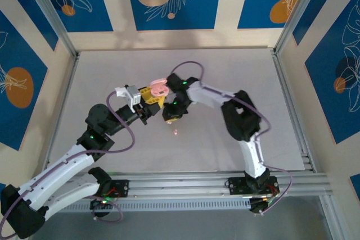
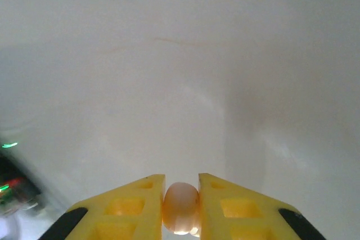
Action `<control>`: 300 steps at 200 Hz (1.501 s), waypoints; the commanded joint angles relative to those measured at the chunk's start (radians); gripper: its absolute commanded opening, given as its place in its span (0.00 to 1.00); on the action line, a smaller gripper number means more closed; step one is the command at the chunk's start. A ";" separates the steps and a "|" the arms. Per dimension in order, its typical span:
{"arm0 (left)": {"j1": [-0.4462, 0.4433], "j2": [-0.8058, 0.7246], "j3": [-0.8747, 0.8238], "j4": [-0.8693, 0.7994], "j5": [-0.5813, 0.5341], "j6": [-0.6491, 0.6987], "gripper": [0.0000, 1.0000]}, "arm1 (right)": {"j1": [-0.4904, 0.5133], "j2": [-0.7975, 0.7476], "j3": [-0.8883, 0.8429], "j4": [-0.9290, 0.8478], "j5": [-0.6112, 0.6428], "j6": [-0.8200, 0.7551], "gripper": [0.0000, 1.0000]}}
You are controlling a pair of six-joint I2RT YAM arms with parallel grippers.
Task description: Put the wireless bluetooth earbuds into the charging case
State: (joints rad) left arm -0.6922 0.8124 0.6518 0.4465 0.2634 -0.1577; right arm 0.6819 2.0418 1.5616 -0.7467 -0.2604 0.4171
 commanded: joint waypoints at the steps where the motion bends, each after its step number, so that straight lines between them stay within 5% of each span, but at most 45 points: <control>1: -0.005 -0.006 0.028 0.013 -0.015 -0.004 0.26 | -0.093 -0.175 -0.174 0.303 -0.327 0.193 0.22; 62: -0.005 0.045 0.035 0.027 -0.002 -0.022 0.26 | -0.285 -0.379 -0.554 0.885 -0.691 0.565 0.22; 116: -0.006 0.078 0.034 0.032 0.011 -0.032 0.26 | -0.357 -0.347 -0.685 1.267 -0.816 0.863 0.22; 169: -0.006 0.084 0.030 0.022 0.011 -0.022 0.26 | -0.349 -0.372 -0.673 1.225 -0.796 0.867 0.22; 223: -0.006 0.105 0.036 0.021 0.016 -0.018 0.26 | -0.304 -0.582 -0.601 0.770 -0.533 0.688 0.21; 300: -0.005 0.150 0.060 0.038 0.028 -0.025 0.26 | -0.282 -0.816 -0.706 0.847 -0.477 0.892 0.22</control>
State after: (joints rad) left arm -0.6922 0.9520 0.6724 0.4484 0.2619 -0.1772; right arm 0.3935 1.2896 0.8749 0.1284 -0.7639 1.2617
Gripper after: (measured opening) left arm 0.325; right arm 0.218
